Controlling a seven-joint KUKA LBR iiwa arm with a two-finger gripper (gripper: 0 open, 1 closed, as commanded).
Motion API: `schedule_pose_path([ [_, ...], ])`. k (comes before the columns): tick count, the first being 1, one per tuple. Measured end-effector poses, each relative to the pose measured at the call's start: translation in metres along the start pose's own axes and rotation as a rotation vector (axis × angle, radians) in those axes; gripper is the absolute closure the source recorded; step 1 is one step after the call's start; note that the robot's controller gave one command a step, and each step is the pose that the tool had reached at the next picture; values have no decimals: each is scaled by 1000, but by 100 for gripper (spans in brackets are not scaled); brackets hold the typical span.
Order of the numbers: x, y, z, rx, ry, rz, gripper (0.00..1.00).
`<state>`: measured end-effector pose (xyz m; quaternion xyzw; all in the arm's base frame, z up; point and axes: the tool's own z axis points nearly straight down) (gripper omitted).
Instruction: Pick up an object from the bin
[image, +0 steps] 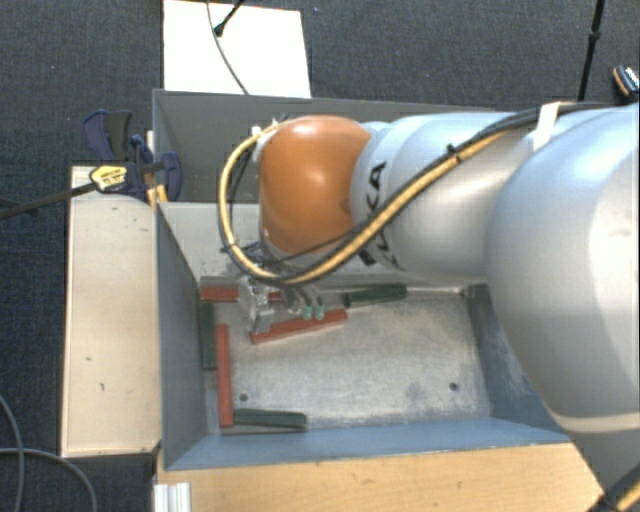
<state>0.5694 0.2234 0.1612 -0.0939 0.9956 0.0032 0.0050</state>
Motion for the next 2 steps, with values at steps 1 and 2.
schedule_pose_path([
  [1,2,-4,4,4,8,5,0],
  [2,-5,-21,95,6,15,18,0],
])
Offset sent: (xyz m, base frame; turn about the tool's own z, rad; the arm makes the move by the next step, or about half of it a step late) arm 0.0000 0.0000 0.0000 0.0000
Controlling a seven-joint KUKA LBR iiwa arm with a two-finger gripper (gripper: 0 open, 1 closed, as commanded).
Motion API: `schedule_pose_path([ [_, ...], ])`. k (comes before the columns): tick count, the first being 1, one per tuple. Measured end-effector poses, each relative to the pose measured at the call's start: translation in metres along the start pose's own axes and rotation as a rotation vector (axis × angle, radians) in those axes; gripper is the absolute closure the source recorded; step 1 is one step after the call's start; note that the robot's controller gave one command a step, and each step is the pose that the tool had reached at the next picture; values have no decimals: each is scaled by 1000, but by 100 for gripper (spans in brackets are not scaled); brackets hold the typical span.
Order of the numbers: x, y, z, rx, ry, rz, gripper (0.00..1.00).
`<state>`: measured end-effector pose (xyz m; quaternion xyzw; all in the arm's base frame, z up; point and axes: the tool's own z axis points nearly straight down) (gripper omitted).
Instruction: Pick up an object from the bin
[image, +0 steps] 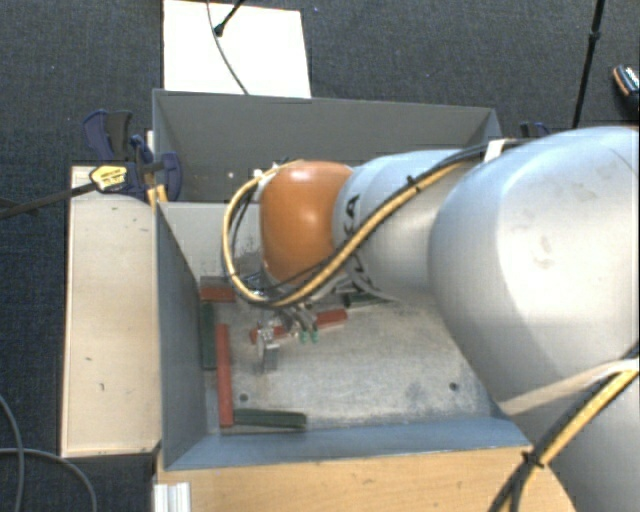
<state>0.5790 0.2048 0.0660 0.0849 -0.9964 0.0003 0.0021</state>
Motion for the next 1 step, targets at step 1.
schedule_pose_path([
  [1,27,-92,-4,3,-4,-102,0],
])
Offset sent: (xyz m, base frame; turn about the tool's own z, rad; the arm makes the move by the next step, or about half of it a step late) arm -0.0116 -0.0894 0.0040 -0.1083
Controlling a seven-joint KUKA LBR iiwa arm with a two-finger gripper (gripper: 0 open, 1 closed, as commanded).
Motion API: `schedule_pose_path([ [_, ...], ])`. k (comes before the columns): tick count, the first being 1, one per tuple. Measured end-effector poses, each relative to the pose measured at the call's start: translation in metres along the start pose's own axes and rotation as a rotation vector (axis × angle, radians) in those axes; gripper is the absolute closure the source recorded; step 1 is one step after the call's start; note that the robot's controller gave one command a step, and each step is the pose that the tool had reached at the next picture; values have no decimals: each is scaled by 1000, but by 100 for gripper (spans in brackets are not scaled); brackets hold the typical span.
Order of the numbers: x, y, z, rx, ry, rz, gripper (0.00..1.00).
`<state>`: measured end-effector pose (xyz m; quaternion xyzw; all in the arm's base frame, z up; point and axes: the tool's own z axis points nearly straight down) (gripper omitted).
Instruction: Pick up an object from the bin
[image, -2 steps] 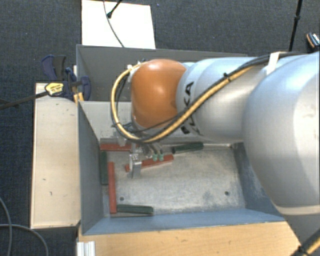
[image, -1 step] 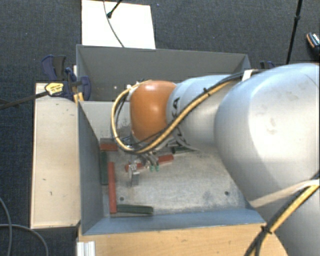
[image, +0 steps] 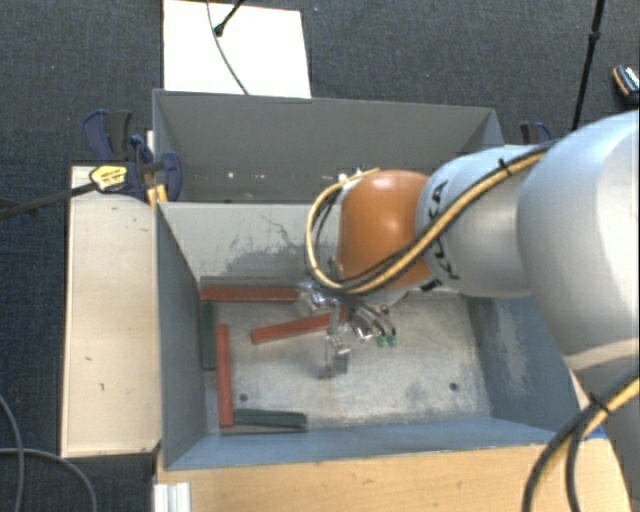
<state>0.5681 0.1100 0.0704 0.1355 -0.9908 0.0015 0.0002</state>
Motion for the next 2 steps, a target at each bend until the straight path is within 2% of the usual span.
schedule_pose_path([
  [1,-1,5,0,-4,-3,-4,100],
  [2,-2,5,0,-4,-3,-3,0],
])
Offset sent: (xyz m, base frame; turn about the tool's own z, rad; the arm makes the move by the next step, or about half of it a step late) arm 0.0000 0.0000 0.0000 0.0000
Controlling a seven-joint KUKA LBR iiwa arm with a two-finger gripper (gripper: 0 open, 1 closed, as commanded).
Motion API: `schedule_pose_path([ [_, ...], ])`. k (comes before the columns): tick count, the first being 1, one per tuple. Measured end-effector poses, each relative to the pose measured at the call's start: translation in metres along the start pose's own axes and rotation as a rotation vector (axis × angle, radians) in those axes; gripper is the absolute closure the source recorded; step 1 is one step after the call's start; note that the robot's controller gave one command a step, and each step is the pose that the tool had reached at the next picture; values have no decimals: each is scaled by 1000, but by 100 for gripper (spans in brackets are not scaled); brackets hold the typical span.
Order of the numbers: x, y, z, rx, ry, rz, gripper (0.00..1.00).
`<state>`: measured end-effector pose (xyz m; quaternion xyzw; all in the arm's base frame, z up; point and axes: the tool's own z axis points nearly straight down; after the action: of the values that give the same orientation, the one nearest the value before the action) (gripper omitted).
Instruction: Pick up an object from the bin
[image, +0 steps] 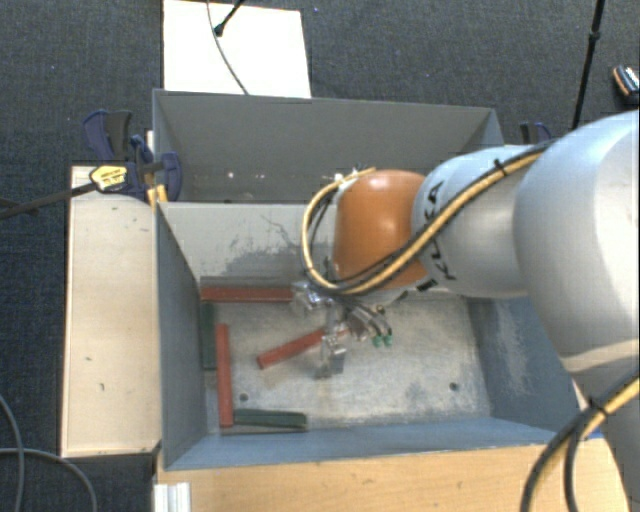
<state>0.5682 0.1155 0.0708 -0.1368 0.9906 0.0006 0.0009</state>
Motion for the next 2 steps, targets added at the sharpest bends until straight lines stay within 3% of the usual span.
schedule_pose_path([
  [1,0,0,0,0,0,1,100],
  [2,37,-15,-124,2,-8,5,100],
])
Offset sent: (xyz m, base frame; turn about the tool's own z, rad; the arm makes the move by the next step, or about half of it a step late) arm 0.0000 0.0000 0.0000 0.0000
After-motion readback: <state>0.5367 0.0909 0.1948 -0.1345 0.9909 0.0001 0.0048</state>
